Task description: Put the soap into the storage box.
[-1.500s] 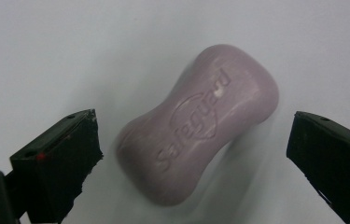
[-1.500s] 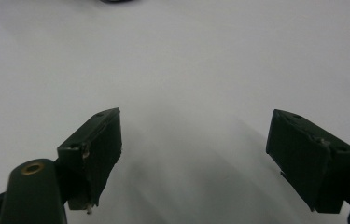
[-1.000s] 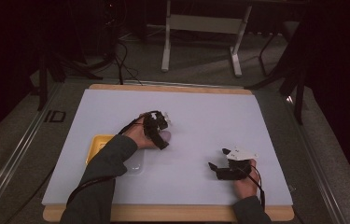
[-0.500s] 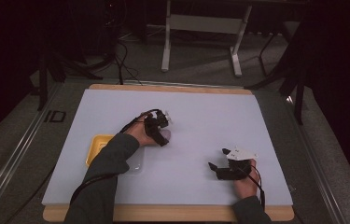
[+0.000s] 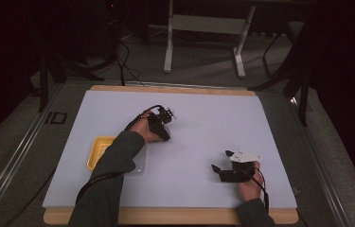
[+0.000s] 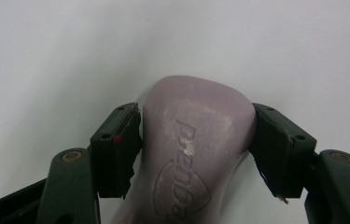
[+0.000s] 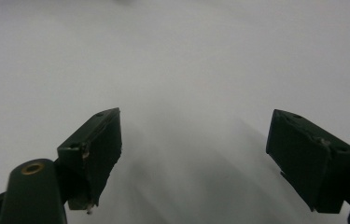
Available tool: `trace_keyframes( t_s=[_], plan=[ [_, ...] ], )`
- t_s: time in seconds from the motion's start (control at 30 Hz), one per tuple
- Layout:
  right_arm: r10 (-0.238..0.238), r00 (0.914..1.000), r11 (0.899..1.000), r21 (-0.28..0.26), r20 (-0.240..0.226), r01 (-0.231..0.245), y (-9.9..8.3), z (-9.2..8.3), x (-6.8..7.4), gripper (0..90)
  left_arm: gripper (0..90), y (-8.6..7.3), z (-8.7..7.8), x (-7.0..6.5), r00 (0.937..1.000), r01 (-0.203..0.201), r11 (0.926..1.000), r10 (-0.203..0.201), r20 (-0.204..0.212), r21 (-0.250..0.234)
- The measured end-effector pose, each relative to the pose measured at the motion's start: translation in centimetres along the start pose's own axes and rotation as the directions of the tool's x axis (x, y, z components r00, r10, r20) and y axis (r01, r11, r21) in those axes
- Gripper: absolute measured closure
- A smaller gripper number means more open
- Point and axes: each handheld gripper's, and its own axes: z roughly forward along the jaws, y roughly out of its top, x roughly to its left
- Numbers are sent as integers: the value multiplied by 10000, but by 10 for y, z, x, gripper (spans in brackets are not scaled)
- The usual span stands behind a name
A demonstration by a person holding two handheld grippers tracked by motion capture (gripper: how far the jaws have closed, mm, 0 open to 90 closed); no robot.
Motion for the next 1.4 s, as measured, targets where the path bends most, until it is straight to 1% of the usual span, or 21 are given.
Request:
trace_keyframes(
  t_s=[0.03, 0.07, 0.1, 0.17, 0.2, 0.27, 0.37, 0.43, 0.47, 0.57, 0.67, 0.73, 0.8, 0.87, 0.9, 0.97, 1.1, 1.2, 1.27, 1.37, 1.4],
  plan=[
    [1, 10000, 10000, 0, 0, -1, 0, 0, 0, 177, 359, 0, 0, 2, 9999, 100, 9999, -101, 51, 41],
    [1, 10000, 10000, 0, 0, -1, 0, 0, 0, 177, 348, 0, 0, 2, 9999, 100, 9999, -101, 51, 41],
    [8, 10000, 10000, 1, -6, -8, 0, 0, 0, 177, 339, -2, 1, 5, 9995, 165, 9998, -167, 274, 72],
    [10, 10000, 10000, -1, -11, -10, 0, 0, 0, 177, 307, -5, 1, 8, 9992, 224, 9997, -227, 342, 94],
    [5, 10000, 10000, -3, -15, -5, 0, 0, 0, 177, 295, -6, 1, 10, 9987, 228, 9997, -232, 445, 108],
    [9, 10000, 10000, 11, -19, -9, 0, 0, 0, 177, 295, -10, 0, 11, 9984, 61, 9998, -71, 553, 176],
    [-8, 10000, 10000, 10, -22, 8, 0, 0, 0, 177, 296, -15, -2, 14, 9992, 19, 9993, -34, 396, 367],
    [-24, 10000, 10000, 15, -16, 25, 0, 0, 0, 177, 318, -16, -3, 15, 9994, 1, 9992, -15, 342, 405],
    [-21, 10000, 10000, 32, -19, 21, 0, 0, 0, 177, 345, -19, -4, 15, 9990, 52, 9991, -71, 449, 432],
    [-37, 10000, 10000, 44, -4, 37, 0, 1, 0, 177, 378, -19, -5, 16, 9988, 108, 9987, -132, 482, 501],
    [-39, 10000, 10000, 50, -12, 39, 0, 1, 1, 177, 411, -16, -5, 14, 9972, 454, 9960, -497, 552, 763],
    [-37, 10000, 10000, 55, -14, 37, 0, 1, 1, 177, 461, -12, -5, 13, 9973, 385, 9945, -444, 592, 977],
    [-36, 10000, 10000, 57, -16, 36, 0, 1, 1, 177, 464, -10, -5, 12, 9976, 324, 9936, -387, 566, 1084],
    [-42, 10000, 10000, 42, -24, 42, 0, 1, 1, 177, 455, -7, -4, 11, 9991, 136, 9928, -183, 391, 1189],
    [-46, 10000, 10000, 47, -31, 46, 0, 1, 0, 177, 438, -6, -4, 11, 9992, 164, 9923, -206, 333, 1228],
    [-45, 10000, 10000, 48, -42, 45, 0, 1, 0, 177, 421, -5, -3, 12, 9990, 112, 9919, -166, 421, 1268],
    [-51, 10000, 10000, 71, -42, 51, 0, 1, 1, 178, 443, -5, -3, 15, 9974, 162, 9911, -253, 682, 1322],
    [-52, 10000, 10000, 71, -44, 53, 0, 1, 1, 177, 455, -4, -3, 15, 9973, 125, 9900, -225, 697, 1405],
    [-50, 10000, 10000, 80, -40, 51, 0, 1, 1, 177, 485, -1, -3, 13, 9978, -41, 9862, -68, 653, 1653],
    [-49, 10000, 10000, 70, -50, 49, 0, 1, 1, 177, 490, 3, -3, 10, 9986, -96, 9809, -7, 531, 1942],
    [-49, 10000, 10000, 70, -50, 49, 0, 1, 1, 177, 490, 3, -3, 10, 9986, -96, 9809, -7, 531, 1942]
  ],
)
